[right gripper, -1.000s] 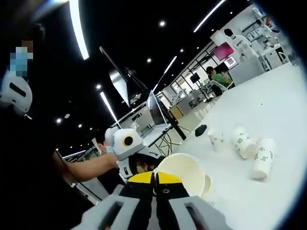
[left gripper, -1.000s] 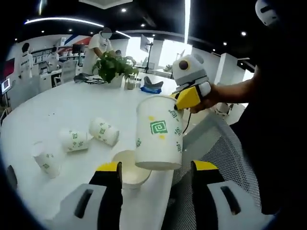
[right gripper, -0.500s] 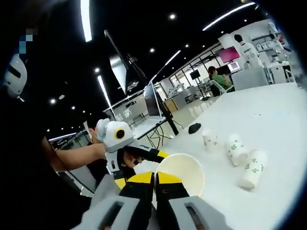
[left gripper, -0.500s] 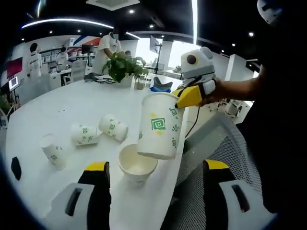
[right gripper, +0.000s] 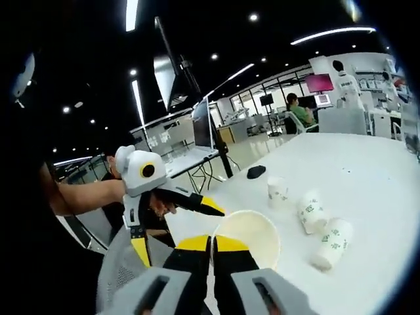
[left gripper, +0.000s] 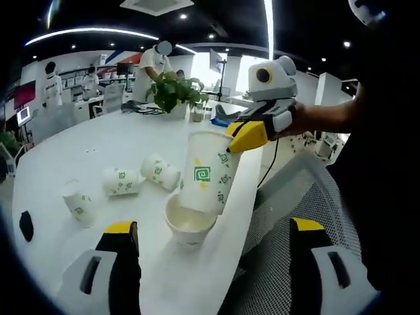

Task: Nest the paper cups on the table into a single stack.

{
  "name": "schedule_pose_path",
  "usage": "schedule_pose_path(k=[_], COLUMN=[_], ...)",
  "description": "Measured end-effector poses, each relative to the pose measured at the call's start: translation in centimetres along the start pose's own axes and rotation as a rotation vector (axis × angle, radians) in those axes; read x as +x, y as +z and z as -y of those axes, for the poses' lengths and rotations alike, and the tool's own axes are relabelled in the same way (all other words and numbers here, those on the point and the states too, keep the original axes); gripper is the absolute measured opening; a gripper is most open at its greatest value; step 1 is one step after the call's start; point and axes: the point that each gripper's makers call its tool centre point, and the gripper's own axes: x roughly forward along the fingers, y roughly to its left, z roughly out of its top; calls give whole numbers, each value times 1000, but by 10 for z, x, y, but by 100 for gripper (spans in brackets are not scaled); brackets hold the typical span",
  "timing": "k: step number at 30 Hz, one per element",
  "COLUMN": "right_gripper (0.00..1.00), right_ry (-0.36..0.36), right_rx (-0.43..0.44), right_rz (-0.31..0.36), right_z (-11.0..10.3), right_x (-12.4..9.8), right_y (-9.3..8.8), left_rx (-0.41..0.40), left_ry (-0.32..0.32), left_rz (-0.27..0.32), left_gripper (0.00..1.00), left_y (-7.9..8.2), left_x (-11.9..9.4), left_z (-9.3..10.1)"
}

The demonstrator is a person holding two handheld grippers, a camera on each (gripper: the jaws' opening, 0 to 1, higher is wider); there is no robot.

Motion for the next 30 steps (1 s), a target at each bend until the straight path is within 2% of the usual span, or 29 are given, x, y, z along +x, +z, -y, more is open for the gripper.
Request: schedule_pose_path(k=[9, 20, 30], right_gripper=[0, 0, 0], right_ry=[-11, -41, -29], right_rx=[-85, -238, -341], right_rz=[-66, -148, -236], right_z=[2, 3, -2], right_x=[8, 20, 34], right_y=[-8, -21, -34], left_rx=[-20, -36, -29], left_ry=[27, 31, 29], left_rz=[29, 35, 23], left_gripper=[97, 96, 95], left_y=[1, -3, -5], left_x=[-1, -1, 0], left_z=[-1, 5, 7])
